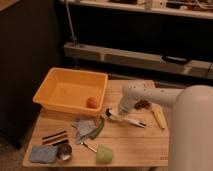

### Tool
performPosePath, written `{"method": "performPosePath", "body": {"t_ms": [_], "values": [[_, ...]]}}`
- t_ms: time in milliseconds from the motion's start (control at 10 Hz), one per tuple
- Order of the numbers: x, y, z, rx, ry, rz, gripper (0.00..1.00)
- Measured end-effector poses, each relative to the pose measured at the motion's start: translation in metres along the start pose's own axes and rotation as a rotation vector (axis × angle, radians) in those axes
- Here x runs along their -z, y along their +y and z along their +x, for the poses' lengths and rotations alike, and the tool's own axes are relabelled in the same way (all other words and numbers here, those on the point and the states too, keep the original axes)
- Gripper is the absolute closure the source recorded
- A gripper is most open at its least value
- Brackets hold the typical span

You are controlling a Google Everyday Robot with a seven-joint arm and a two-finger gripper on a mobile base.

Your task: Wipe table surface with brush

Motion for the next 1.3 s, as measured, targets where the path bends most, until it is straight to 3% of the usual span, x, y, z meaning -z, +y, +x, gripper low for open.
{"method": "performPosePath", "body": {"t_ms": [300,400,900,1300], "values": [[0.001,-0.003,0.008,-0.02,0.003,0.005,1.0],[0.005,-0.011,0.02,-0.067,0.006,0.018,1.0],[0.006,-0.011,0.021,-0.068,0.007,0.018,1.0],[0.028,-0.016,0.078,-0.198,0.006,0.047,1.0]]}}
